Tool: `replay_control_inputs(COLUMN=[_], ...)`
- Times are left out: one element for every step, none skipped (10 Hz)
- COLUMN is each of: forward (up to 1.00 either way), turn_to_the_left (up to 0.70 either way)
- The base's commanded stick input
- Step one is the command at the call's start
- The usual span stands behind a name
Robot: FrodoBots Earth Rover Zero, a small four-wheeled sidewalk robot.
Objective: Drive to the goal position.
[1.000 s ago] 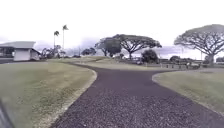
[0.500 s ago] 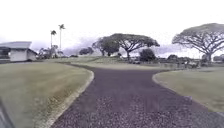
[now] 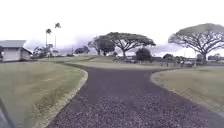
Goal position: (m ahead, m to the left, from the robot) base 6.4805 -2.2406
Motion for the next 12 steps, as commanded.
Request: replay_control_inputs(forward=[0.70,0.70,0.70,0.70,0.70,0.70,0.70,0.70,0.70,0.70,0.70,0.70], turn_to_the_left=[-0.35,-0.35,-0.18,0.00,0.00,0.00,0.00,0.00,0.00,0.00,0.00,0.00])
